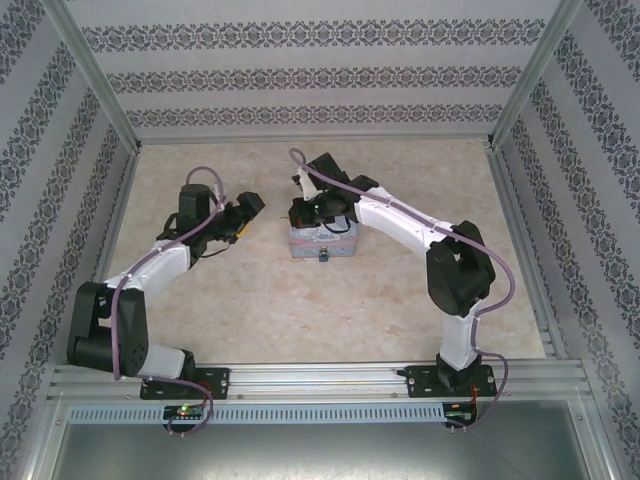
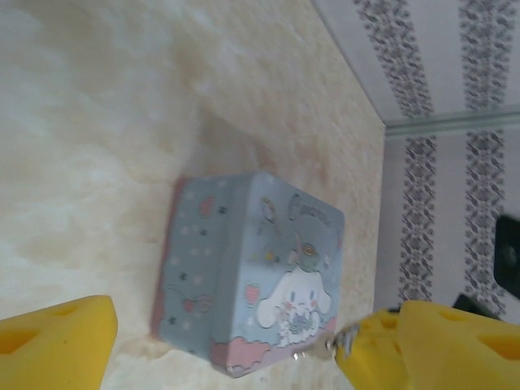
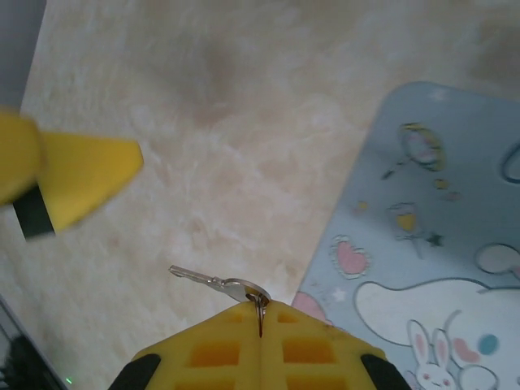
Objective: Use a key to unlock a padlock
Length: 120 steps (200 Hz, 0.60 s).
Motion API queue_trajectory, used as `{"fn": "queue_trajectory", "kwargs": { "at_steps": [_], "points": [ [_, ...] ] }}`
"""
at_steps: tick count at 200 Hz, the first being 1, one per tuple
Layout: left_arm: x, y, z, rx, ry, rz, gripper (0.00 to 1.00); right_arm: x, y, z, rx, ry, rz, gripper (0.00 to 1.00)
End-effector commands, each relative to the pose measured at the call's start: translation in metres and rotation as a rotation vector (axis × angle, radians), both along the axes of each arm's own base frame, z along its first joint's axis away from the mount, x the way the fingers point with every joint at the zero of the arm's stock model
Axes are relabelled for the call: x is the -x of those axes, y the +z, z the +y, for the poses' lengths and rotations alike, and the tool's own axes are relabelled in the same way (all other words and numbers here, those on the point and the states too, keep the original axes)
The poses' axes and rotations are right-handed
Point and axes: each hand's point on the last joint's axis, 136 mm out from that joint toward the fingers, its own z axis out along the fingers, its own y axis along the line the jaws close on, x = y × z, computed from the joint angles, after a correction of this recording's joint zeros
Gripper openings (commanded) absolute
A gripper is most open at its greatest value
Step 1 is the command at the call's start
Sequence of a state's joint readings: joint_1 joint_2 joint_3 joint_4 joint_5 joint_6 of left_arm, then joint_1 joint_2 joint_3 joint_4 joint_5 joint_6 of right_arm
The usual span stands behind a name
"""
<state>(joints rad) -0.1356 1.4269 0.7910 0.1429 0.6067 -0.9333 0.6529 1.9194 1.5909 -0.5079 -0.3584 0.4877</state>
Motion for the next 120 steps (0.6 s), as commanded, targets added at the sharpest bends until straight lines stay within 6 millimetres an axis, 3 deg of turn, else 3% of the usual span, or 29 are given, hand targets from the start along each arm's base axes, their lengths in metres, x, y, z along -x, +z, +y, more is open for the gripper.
{"fn": "queue_trajectory", "kwargs": {
  "at_steps": [1, 30, 52, 72, 120],
  "points": [
    [-0.009, 0.013, -0.028, 0.055, -0.056, -0.092, 0.83, -0.001, 0.007, -0.005, -0.071, -0.113, 0.079, 0.00],
    [-0.018, 0.011, -0.049, 0.089, -0.075, -0.113, 0.62, -0.006, 0.006, -0.012, -0.114, -0.163, 0.121, 0.00],
    [-0.024, 0.014, -0.057, 0.105, -0.078, -0.137, 0.59, -0.007, 0.006, -0.016, -0.149, -0.181, 0.140, 0.00],
    [-0.027, 0.013, -0.063, 0.102, -0.087, -0.134, 0.49, -0.007, 0.006, -0.019, -0.170, -0.190, 0.149, 0.00],
    [-0.026, 0.010, -0.076, 0.093, -0.113, -0.131, 0.43, -0.008, 0.008, -0.022, -0.206, -0.200, 0.154, 0.00]
  ]
}}
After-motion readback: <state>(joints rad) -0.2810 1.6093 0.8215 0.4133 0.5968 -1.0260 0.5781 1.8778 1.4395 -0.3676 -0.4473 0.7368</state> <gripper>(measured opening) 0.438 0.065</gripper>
